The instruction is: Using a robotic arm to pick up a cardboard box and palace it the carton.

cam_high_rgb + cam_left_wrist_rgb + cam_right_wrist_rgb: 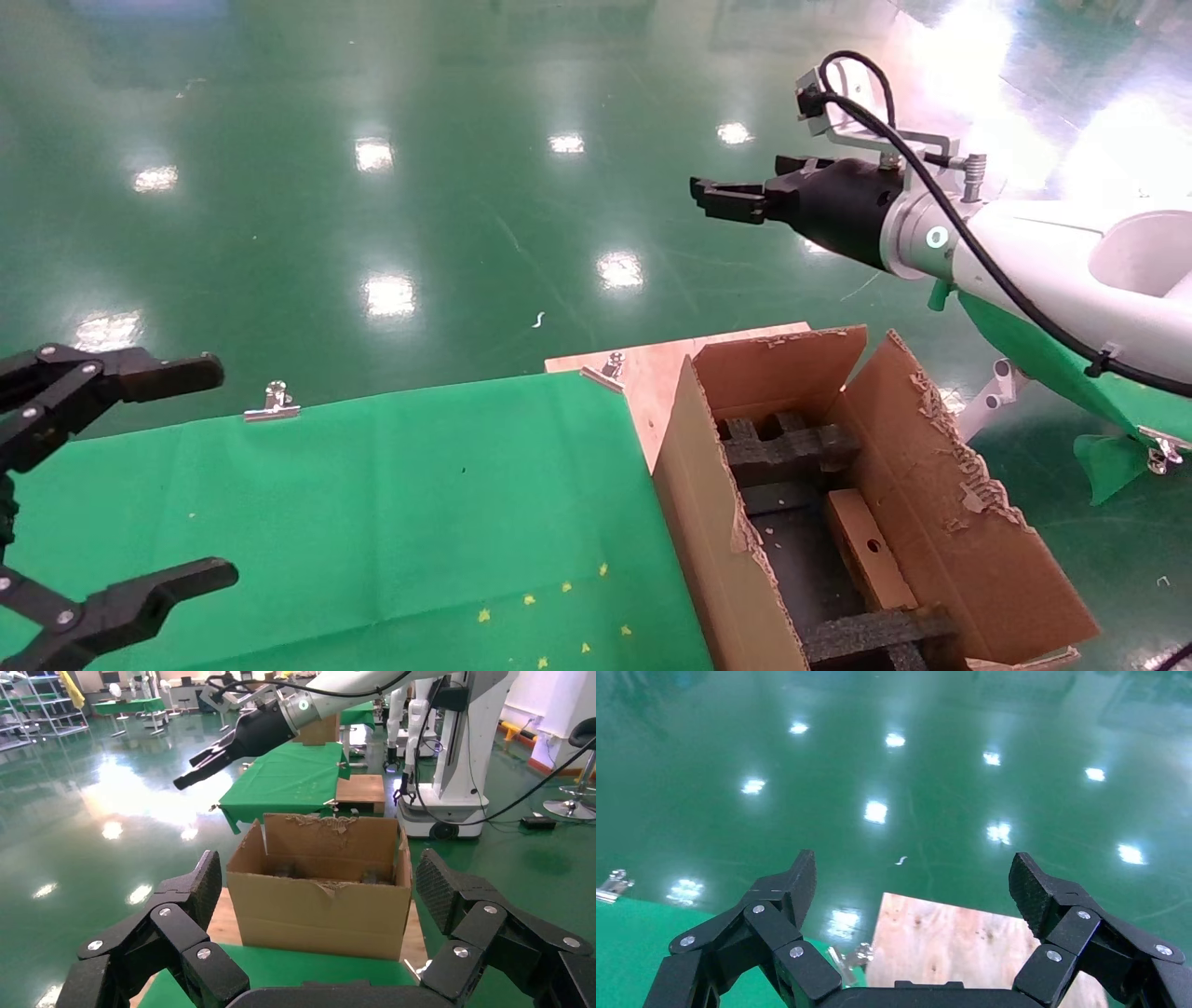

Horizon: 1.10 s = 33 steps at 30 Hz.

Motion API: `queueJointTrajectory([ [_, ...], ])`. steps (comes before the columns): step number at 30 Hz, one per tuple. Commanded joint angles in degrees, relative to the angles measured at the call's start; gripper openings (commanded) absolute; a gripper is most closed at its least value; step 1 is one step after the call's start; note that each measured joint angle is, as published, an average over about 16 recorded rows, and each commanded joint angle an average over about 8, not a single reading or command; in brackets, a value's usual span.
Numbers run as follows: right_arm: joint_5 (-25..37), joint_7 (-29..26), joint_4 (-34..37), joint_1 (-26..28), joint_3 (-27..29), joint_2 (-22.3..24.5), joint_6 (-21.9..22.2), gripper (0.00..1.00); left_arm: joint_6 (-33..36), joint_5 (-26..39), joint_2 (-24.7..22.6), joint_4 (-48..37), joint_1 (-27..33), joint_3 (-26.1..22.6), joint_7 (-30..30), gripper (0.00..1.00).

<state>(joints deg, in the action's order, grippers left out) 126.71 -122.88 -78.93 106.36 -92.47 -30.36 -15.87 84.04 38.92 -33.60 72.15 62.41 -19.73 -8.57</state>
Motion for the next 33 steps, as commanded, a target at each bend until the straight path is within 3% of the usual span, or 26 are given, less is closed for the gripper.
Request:
queueJointTrajectory([
  [1, -0.1, -0.1, 0.0, 0.0, -0.1, 0.0, 0.1, 1.0, 0.0, 0.0, 0.0, 0.0, 0.0, 0.0, 0.0, 1.0],
  [6, -0.3, 0.6, 0.3, -0.9, 0.6, -0.1, -1.5, 1.0, 0.0, 0.0, 0.0, 0.0, 0.0, 0.0, 0.0, 1.0],
  [10, -3.3, 4.7, 0.5, -2.5, 3.4, -0.2, -4.1, 1.0, 0.0, 0.0, 0.0, 0.0, 0.0, 0.0, 0.0, 1.0],
  [33, -35.7, 47.4, 2.4, -19.3, 32.4, -2.0, -30.2, 1.0, 0.0, 0.0, 0.0, 0.0, 0.0, 0.0, 0.0, 1.0],
])
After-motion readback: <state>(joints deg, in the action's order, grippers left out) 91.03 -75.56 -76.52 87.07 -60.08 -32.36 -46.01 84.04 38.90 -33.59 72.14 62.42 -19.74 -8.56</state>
